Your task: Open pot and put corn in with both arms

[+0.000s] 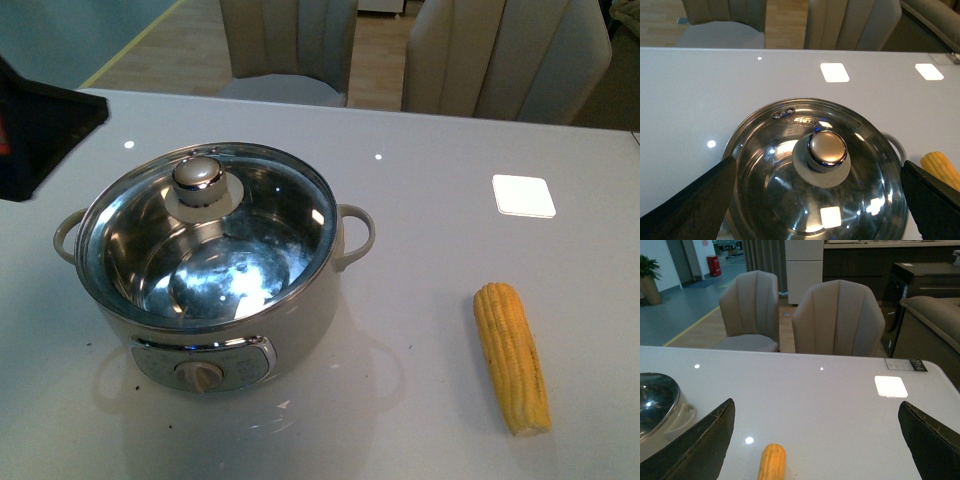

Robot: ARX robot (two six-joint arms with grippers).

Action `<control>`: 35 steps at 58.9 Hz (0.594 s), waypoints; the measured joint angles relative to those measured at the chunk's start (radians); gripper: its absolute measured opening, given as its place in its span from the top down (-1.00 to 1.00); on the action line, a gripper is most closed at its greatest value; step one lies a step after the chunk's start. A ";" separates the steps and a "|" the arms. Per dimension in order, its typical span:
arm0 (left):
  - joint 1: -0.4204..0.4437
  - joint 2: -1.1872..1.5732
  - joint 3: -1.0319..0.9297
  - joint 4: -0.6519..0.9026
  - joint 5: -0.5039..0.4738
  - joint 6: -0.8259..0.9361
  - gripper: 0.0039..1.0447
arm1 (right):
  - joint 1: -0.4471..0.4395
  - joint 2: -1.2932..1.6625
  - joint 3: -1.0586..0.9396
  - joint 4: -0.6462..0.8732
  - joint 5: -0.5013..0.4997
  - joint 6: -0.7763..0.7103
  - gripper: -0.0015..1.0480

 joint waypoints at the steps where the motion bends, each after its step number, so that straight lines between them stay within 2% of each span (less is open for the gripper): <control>1: -0.009 0.027 0.010 0.014 -0.006 0.014 -0.87 | 0.000 0.000 0.000 0.000 0.000 0.000 -0.83; 11: -0.082 0.244 0.108 0.129 -0.068 0.116 -0.87 | 0.000 0.000 0.000 0.000 0.000 0.000 -0.83; 35: -0.159 0.496 0.251 0.169 -0.136 0.189 -0.87 | 0.000 0.000 0.000 0.000 0.000 0.000 -0.83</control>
